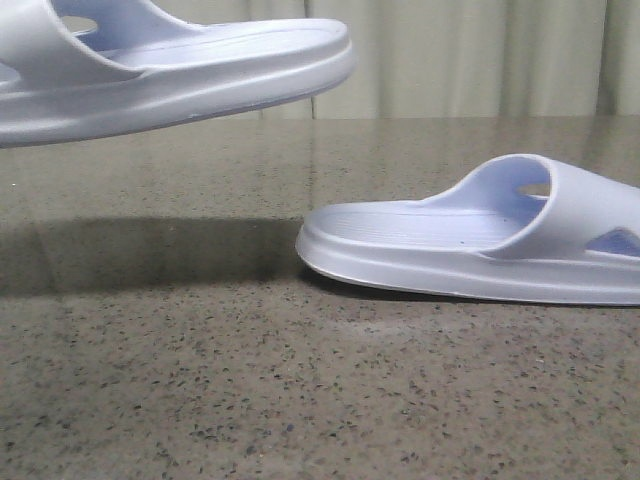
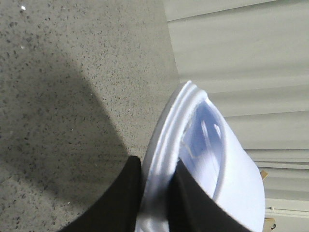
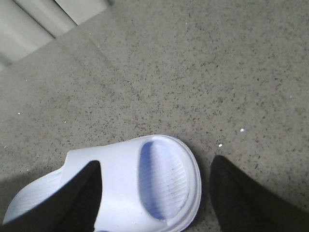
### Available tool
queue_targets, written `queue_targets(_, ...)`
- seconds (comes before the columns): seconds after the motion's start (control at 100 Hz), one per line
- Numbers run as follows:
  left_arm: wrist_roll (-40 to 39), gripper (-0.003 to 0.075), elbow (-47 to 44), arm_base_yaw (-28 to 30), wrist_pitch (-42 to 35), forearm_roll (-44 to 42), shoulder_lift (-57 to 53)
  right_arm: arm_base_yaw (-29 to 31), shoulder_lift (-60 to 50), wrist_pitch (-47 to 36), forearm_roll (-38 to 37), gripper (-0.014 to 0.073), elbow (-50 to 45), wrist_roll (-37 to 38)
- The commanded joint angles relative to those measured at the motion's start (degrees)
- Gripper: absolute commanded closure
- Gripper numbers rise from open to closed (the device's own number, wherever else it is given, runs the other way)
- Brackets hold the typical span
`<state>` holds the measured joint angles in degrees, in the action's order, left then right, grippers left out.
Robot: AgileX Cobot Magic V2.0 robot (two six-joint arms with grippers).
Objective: Insert blue slippers together front up
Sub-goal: 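Lower the right gripper onto the other slipper's toe edge and close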
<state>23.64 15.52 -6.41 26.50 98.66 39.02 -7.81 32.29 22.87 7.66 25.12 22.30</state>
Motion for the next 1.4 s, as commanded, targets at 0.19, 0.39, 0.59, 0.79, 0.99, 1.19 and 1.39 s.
queue_targets(0.19,-0.01,0.0695,1.58,-0.46,1.65,1.32,-0.26,0.22,8.77,-6.6,3.16,0.0182,1.82,0.35)
queue_targets(0.39,-0.01,0.0695,1.58,-0.46,1.65,1.28,-0.26,0.22,13.46,-7.37,5.6,0.0182,1.82,0.35)
queue_targets(0.59,-0.01,0.0695,1.58,-0.46,1.76,1.28,-0.26,0.22,17.59,-7.37,8.37,0.0182,1.82,0.35)
queue_targets(0.79,-0.01,0.0695,1.58,-0.46,1.76,1.28,-0.26,0.22,20.27,-8.04,9.5,0.0182,1.82,0.35)
queue_targets(0.99,-0.01,0.0695,1.58,-0.46,1.76,1.28,-0.26,0.22,22.3,-9.16,10.05,0.0182,1.82,0.35)
queue_targets(1.19,-0.01,0.0695,1.58,-0.46,1.76,1.28,-0.26,0.22,23.58,-10.15,10.28,0.0182,1.82,0.35)
queue_targets(1.39,-0.01,0.0695,1.58,-0.46,1.86,1.28,-0.26,0.22,25.63,-10.15,11.36,0.0211,1.82,0.35)
